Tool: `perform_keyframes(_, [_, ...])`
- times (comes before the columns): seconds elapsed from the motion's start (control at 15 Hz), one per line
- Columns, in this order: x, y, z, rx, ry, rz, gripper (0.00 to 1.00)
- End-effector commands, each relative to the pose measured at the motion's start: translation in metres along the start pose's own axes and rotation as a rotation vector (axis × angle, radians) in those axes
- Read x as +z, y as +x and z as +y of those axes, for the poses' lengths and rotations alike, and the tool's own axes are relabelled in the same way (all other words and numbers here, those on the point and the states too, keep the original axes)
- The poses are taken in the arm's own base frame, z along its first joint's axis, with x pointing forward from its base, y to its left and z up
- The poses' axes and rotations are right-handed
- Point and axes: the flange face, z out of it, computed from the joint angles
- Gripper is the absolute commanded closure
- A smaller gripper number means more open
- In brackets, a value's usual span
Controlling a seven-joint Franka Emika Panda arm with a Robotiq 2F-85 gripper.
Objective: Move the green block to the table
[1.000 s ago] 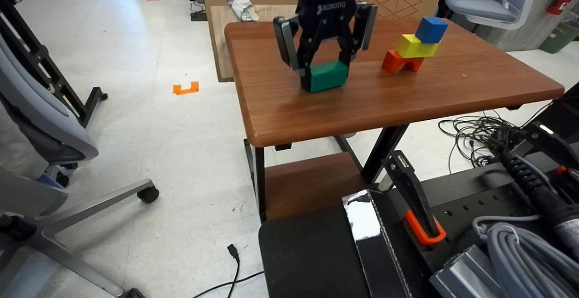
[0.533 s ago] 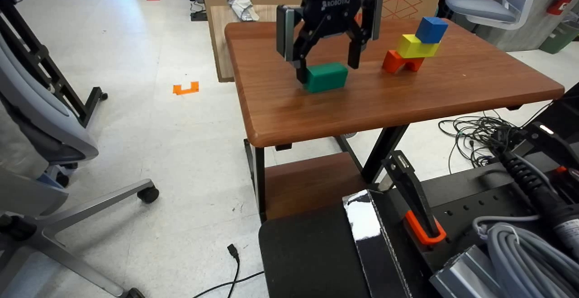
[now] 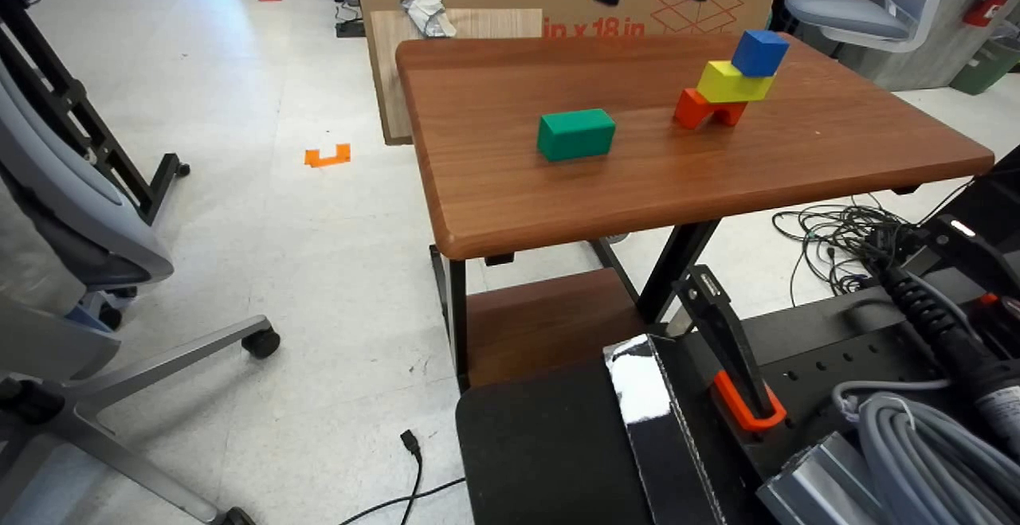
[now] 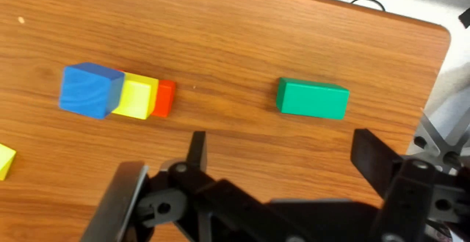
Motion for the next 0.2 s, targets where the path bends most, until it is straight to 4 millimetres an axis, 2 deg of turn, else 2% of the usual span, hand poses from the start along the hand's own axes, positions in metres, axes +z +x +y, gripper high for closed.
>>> perform_keyframes(0.0, [-0.013,-0.006,0.008,-0.009,0.003,-0.002,0.00])
perform_keyframes(0.13, [-0.025,-0.014,0.014,-0.017,0.000,0.001,0.00])
